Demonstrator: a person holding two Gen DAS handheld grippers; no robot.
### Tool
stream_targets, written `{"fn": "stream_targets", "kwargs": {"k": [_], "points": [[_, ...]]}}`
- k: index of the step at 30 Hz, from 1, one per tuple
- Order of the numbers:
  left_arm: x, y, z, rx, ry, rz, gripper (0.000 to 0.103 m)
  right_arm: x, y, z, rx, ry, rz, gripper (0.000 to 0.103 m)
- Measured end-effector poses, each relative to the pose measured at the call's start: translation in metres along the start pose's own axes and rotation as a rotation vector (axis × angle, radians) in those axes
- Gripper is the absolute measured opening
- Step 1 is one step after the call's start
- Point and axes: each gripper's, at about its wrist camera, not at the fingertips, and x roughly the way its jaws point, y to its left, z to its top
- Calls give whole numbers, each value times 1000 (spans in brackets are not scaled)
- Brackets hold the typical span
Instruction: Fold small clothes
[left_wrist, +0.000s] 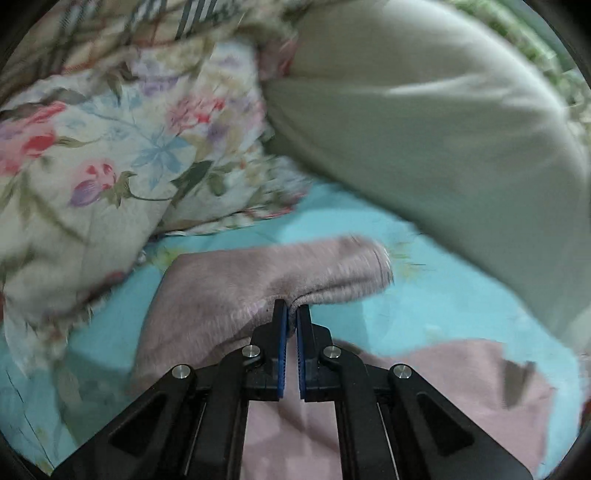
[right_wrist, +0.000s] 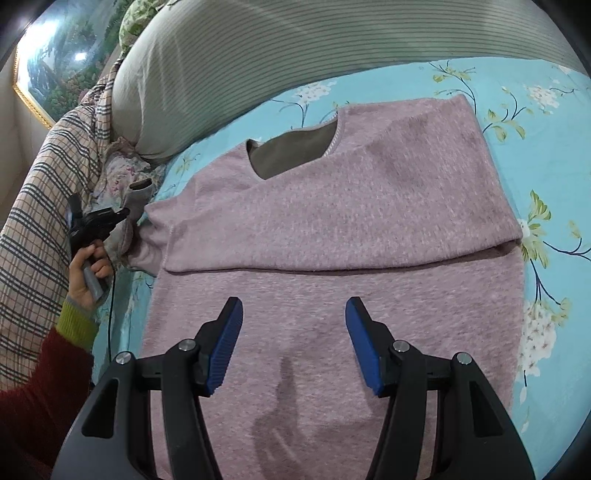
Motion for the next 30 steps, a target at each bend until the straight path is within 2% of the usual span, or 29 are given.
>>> {"fn": "stream_targets", "kwargs": {"k": [2, 5, 10, 14, 16, 21, 24, 27, 29, 30], "points": [[-26, -19, -12, 10, -23, -70, 3, -3, 0, -1, 4, -8, 8, 59], [-57, -67, -33, 33, -33, -184, 3, -7, -1, -2, 11, -18, 10, 59], [-76, -159, -78, 79, -5, -360, 3, -17, -9, -6, 34, -33, 14, 59], [-82, -223, -118, 135, 34, -450, 3, -24, -22, -7, 67, -48, 17, 59], [-73, -250, -137, 155, 68, -473, 3, -26, -28, -8, 82, -54, 15, 59], [-39, -304, -190, 217, 172, -473, 3, -30, -43, -8, 123, -64, 12, 59], [-11, -317, -216, 254, 259, -464, 4, -30, -51, -6, 149, -69, 7, 59], [3, -313, -230, 293, 316, -449, 8, -26, -54, 0, 159, -65, -9, 59], [-3, -303, -236, 310, 334, -453, 17, -23, -55, 6, 163, -65, -1, 59], [-10, -296, -237, 315, 331, -449, 32, -20, -54, 10, 166, -65, 7, 59]]}}
